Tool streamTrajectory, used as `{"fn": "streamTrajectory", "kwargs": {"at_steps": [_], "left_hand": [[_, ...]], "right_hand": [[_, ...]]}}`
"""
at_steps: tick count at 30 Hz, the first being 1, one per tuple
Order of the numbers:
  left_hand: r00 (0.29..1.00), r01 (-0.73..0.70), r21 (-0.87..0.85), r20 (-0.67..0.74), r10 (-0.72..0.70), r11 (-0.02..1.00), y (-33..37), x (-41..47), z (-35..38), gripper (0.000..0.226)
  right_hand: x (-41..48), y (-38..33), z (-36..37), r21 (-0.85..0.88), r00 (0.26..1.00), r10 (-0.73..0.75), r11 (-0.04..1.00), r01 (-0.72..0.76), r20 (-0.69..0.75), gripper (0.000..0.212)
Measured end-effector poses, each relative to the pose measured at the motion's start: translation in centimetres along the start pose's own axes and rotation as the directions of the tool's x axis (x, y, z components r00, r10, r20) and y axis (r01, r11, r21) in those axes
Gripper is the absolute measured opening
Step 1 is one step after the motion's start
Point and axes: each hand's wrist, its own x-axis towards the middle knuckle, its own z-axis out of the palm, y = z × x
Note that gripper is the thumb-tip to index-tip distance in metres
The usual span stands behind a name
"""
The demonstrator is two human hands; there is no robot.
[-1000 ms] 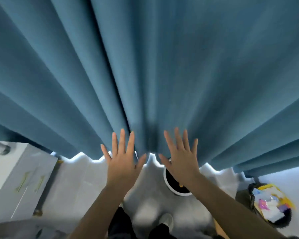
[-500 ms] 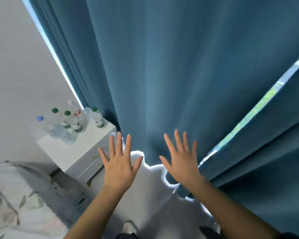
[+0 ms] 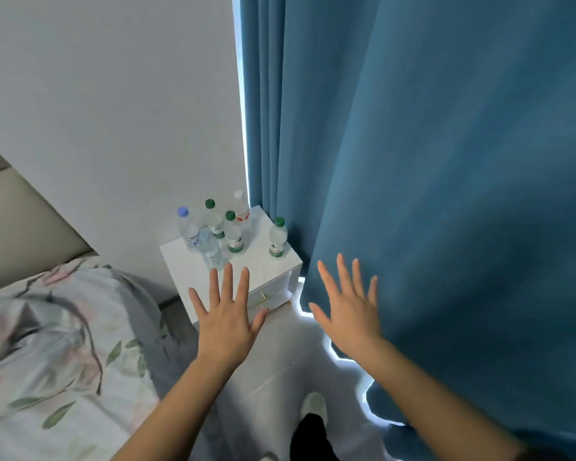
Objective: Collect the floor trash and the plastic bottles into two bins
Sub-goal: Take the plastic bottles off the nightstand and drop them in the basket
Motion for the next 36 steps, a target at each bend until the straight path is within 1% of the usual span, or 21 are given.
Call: {"fn": "streamTrajectory", "kwargs": {"at_steps": [4,8,13,18,24,30,34,36], "left_hand": [[0.996,0.080,0.028,0.040,-0.081,0.996,-1.2,4.0,1.2,0.077],[0.982,0.162,0.057,0.092,-0.167,0.985,-2.1,9.4,2.4,0.077],[0.933,0.288,0.094,0.195,-0.301,0.953,-3.9,15.2,3.5,0.076],[0.887,0.357,0.127,0.265,-0.378,0.926,-6.3,19.3,4.6,0.077],[0.851,0.355,0.079,0.386,-0.357,0.932,-9.8,24.1,6.0,0.081],[0.866,0.278,0.012,0.428,-0.256,0.960,-12.7,28.8,7.9,0.083],[0.873,0.221,-0.007,0.447,-0.194,0.975,-14.3,31.0,9.3,0.076],[0.872,0.207,-0.008,0.454,-0.181,0.978,-15.0,31.6,9.8,0.069]], "right_hand": [[4.9,-0.7,1.5,0.013,0.998,-0.054,0.998,0.053,0.034,0.075],[11.6,-0.6,3.1,0.025,0.984,-0.112,0.994,0.110,0.135,0.075],[20.7,-0.1,4.0,0.051,0.957,-0.142,0.990,0.134,0.253,0.077],[27.7,-0.4,5.7,-0.012,0.907,-0.142,0.987,0.160,0.396,0.080],[32.7,-1.3,7.9,-0.002,0.869,-0.128,0.989,0.146,0.478,0.076],[36.6,-2.7,9.9,0.058,0.853,-0.072,0.997,0.049,0.517,0.077],[38.3,-4.0,11.3,0.098,0.837,-0.043,0.995,-0.012,0.545,0.069],[38.7,-4.6,12.0,0.092,0.849,-0.028,0.995,-0.025,0.528,0.063]]}}
